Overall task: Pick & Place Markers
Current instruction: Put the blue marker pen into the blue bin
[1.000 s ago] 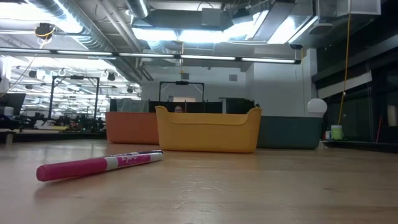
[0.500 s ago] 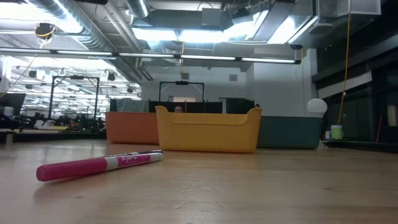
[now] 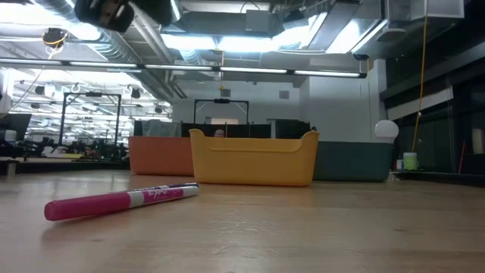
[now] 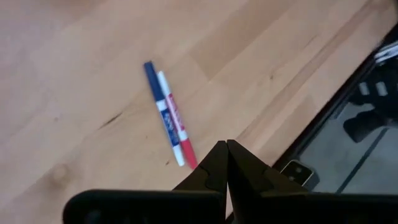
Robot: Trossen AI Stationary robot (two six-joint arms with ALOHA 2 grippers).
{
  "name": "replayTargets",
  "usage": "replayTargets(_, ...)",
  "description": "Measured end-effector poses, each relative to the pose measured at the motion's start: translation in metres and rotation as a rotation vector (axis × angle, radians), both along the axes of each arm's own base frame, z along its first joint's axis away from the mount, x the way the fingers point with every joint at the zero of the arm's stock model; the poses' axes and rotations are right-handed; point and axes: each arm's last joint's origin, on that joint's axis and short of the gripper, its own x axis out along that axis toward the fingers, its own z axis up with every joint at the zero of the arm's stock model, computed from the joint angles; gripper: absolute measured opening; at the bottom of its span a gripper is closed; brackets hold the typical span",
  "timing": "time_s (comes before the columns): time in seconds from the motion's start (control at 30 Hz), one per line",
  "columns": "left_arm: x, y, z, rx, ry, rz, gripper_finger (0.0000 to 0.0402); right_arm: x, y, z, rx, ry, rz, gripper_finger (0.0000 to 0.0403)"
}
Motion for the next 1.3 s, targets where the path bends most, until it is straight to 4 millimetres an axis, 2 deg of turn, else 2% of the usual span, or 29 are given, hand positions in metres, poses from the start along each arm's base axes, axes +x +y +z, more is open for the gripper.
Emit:
replayTargets(0.53, 0.018, 0.003, -0.045, -0.036, 0.229, 0.006, 0.0001, 0.0, 0.0, -0.002, 0.021, 0.018, -0.016, 0.0)
replayTargets(0.87, 0.029, -0.004, -0.075, -0.109, 0.339, -0.036, 0.0005, 0.0, -0.001, -0.002, 0.037, 0.019, -0.031, 0.0)
replayTargets(1.1, 0.032, -0.004, -0.08, -0.096, 0.341, -0.023, 0.0017, 0.0, -0.001, -0.002, 0.037, 0.019, -0.032, 0.0)
replayTargets(1.3, 0.032, -0.003, -0.081, -0.058, 0.328, 0.015, 0.0054, 0.0, -0.001, -0.002, 0.037, 0.019, -0.031, 0.0)
